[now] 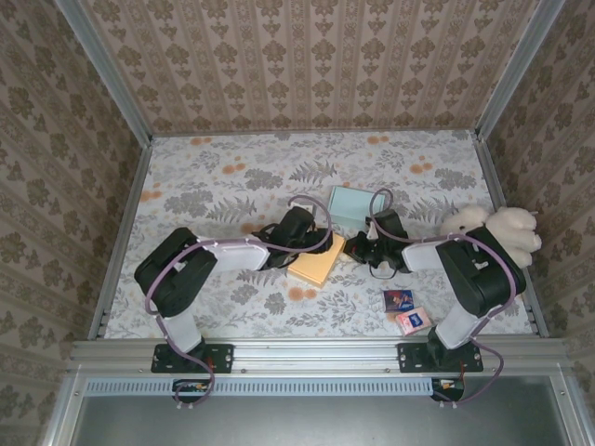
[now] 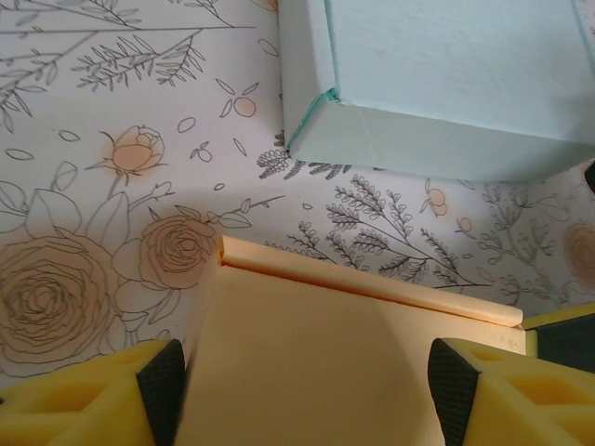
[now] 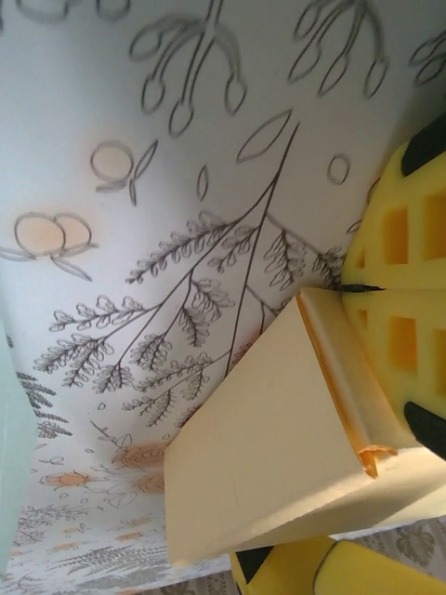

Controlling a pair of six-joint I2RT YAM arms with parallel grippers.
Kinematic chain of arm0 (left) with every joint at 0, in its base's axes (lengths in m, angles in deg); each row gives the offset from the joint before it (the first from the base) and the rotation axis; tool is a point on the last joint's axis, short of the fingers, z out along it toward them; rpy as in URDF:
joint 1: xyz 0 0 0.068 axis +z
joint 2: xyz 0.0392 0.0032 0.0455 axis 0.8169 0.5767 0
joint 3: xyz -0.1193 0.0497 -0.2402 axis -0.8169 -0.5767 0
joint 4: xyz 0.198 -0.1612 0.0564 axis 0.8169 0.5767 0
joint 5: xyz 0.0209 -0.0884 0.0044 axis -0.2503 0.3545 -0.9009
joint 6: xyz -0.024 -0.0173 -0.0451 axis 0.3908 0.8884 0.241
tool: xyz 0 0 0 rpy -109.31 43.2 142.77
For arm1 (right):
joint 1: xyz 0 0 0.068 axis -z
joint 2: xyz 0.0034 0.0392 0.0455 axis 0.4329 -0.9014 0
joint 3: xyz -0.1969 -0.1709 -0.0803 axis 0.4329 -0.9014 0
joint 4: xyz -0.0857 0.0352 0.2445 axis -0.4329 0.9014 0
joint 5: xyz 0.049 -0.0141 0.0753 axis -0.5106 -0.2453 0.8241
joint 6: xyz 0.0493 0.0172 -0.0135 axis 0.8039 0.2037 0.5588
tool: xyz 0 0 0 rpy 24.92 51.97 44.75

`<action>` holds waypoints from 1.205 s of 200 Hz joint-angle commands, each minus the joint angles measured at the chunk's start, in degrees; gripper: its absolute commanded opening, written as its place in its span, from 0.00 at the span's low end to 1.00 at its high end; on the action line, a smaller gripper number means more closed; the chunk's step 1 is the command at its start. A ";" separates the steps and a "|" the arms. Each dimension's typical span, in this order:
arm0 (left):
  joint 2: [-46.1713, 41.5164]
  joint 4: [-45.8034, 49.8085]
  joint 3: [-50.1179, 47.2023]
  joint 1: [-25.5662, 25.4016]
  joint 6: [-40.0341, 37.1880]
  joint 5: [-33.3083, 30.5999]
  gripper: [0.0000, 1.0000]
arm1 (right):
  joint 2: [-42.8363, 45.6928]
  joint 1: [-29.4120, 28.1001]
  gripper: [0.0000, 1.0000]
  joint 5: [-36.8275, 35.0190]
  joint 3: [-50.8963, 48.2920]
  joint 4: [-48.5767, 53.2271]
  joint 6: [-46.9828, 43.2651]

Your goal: Fold the paper box

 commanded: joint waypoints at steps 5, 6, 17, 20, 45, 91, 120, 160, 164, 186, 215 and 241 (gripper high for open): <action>-4.92 1.18 1.18 2.54 2.95 6.84 0.73 | 7.20 -1.64 0.00 -3.01 -1.18 1.84 -1.51; -5.19 1.53 1.13 2.72 2.90 6.63 0.73 | 7.64 -1.69 0.00 -3.32 -1.20 2.14 -1.60; -8.30 3.93 0.22 3.96 2.63 4.34 0.75 | 11.78 -2.42 0.02 -6.43 -1.47 5.85 -2.98; -9.27 4.50 -0.13 3.99 2.50 3.51 0.75 | 12.87 -2.69 0.03 -7.42 -1.55 7.05 -3.38; -18.66 8.78 -4.64 4.15 2.86 -2.98 0.78 | 25.23 -6.11 0.24 -18.37 -1.16 18.47 -6.93; -34.30 14.93 -15.18 2.05 12.57 -9.65 0.82 | 41.21 -9.58 0.80 -35.28 -0.88 28.93 -12.63; -39.32 20.74 -18.70 -1.22 24.62 -12.58 0.83 | 42.93 -8.96 0.91 -35.95 -2.12 25.43 -15.17; -42.17 21.65 -21.19 -9.66 37.75 -19.68 0.83 | 32.11 -8.78 0.90 -31.59 5.56 26.44 -22.22; -41.91 22.06 -20.94 -10.38 39.08 -20.59 0.83 | 30.72 -8.78 0.89 -31.01 6.19 26.40 -22.76; -39.16 23.85 -19.81 -12.77 44.79 -22.35 0.83 | 24.39 -8.78 0.84 -27.05 8.24 23.33 -24.31; -33.76 18.64 -19.61 -13.68 47.91 -20.48 0.82 | 16.64 -8.84 0.85 -24.88 12.17 22.28 -26.59; -29.12 14.94 -17.87 -13.90 47.81 -19.13 0.80 | 9.24 -8.82 0.84 -24.06 15.93 23.00 -28.35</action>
